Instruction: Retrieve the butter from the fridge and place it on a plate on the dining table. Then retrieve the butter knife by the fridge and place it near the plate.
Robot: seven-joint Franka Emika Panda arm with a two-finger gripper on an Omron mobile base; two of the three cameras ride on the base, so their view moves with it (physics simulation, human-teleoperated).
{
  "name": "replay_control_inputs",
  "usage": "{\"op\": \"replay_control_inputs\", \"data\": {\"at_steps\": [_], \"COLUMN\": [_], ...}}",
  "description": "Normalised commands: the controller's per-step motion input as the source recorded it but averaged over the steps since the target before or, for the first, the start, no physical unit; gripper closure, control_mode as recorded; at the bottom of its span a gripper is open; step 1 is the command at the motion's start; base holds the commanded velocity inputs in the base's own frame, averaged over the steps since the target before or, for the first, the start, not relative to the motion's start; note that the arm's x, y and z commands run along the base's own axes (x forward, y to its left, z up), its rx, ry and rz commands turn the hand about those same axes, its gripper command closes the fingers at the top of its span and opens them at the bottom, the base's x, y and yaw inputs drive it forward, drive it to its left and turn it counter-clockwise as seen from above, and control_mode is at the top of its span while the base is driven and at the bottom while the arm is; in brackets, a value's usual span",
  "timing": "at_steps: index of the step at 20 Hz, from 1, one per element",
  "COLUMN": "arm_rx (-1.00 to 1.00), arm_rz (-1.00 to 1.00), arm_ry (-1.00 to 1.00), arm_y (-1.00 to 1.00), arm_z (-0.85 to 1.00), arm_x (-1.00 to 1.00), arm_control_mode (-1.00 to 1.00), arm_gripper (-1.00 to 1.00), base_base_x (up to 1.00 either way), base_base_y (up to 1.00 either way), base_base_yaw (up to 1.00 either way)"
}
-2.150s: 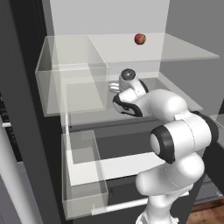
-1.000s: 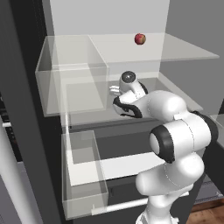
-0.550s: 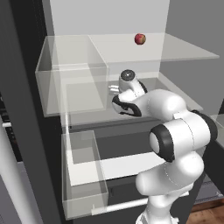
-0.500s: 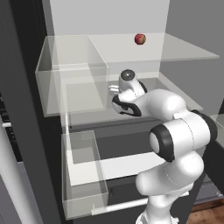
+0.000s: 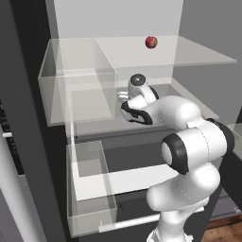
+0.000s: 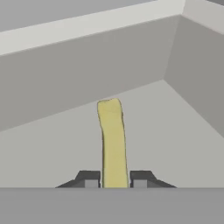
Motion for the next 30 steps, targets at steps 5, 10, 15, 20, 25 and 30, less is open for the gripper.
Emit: {"op": "replay_control_inputs", "data": {"at_steps": [5,10,15,20,25,30], "arm_rx": [0.0,0.0,0.0,-0.02,-0.02,-0.01], "arm_rz": [0.01,0.14,0.23,0.24,0.18,0.06], "arm_ry": [0.0,0.0,0.0,0.0,-0.01,-0.01], "arm_y": [-0.02,-0.24,-0.25,-0.01,0.0,0.0], "arm_z": [-0.01,0.03,0.17,0.25,0.02,0.0], "arm_x": [-0.01,0.0,0.0,-0.04,-0.29,-0.52], "arm_control_mode": [-1.0,-1.0,-1.0,-1.0,-1.0,-1.0], "arm_gripper": [1.0,1.0,1.0,1.0,1.0,1.0], "base_base_x": [0.0,0.0,0.0,0.0,0.0,0.0], "base_base_y": [0.0,0.0,0.0,0.0,0.0,0.0], "base_base_yaw": [0.0,0.0,0.0,0.0,0.0,0.0]}}
